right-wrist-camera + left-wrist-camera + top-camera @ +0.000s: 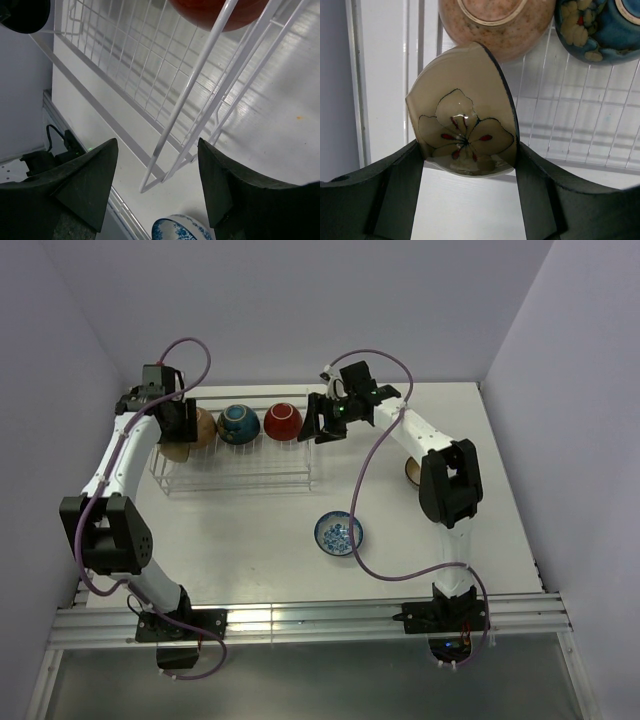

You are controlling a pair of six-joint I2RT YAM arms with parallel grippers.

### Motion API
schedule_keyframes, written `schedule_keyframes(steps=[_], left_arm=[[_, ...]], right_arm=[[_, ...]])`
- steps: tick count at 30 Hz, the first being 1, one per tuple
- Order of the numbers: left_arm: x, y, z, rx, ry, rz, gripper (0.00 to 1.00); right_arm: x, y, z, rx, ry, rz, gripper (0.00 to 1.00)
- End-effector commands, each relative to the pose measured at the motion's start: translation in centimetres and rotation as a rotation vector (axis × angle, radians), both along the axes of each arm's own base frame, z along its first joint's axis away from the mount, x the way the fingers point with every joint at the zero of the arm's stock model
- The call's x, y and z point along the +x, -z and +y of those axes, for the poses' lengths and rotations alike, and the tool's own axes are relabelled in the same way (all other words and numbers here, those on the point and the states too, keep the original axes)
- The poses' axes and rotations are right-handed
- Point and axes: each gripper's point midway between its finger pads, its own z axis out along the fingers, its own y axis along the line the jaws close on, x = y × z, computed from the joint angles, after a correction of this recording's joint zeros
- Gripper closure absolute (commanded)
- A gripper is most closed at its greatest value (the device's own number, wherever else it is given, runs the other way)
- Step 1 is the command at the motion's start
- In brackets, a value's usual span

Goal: Load the bowls into the dish rack

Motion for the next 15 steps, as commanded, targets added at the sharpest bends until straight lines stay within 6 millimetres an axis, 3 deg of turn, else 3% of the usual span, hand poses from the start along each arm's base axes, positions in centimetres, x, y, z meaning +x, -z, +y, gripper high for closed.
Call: schedule_keyframes(steps=[1,9,15], left_arm=[[1.7,-2.8,0.3,0.096,0.023,-0.087,1.0],[1.4,-2.2,0.7,0.222,0.071,-0.031,1.0],[0.7,-1.1,-0.3,0.252,0.13,0.025,1.0]], right_arm=[[-0.5,-0.3,0.6,0.024,-0.023,0.006,0.28],[-0.4,0.3,0.6,0.018,-0.025,0.02,0.33],[-0.5,0.6,0.6,0.013,-0.022,0.025,0.42]])
